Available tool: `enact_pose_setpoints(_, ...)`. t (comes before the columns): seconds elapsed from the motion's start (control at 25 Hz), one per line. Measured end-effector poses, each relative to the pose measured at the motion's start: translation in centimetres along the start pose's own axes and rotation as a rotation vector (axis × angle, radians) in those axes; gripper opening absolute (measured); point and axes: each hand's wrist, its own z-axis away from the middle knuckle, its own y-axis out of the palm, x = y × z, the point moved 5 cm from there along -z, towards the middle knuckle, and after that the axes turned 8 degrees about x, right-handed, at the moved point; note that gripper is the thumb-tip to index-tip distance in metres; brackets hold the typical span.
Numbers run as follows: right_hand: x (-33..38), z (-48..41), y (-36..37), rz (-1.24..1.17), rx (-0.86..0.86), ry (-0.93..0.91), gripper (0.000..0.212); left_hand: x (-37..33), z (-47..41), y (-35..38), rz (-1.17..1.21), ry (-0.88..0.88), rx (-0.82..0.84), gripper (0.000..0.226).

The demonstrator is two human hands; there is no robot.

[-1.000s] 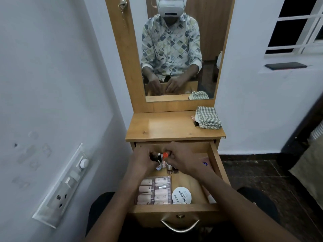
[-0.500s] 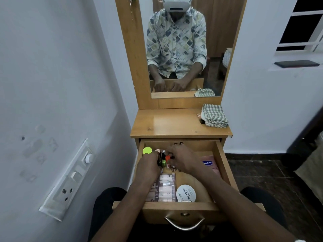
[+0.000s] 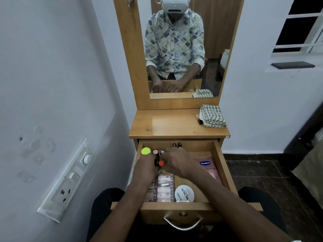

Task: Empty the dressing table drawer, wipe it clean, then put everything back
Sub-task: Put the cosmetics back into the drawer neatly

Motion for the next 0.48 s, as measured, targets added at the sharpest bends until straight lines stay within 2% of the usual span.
enact_pose_setpoints(0.16,-2.0,1.3,-2.3,-0.469,-0.183,0.167,0.013,0.2,0.5,-0.6,-0.109,-0.040,-0.039,0.013)
enact_pose_setpoints(0.32,-3.3,4.4,-3.1,-0.553,-0.288,0.227,0.018,0.3,0.8,-1.2,-0.202,-0.071,-0.072,0.012)
enact_pose_setpoints(0.48,-5.0,7.0,-2.2,-0.792,-0.236,0.423,0.013,0.6,0.9,-1.1,-0.215,-0.112,-0.088,0.010)
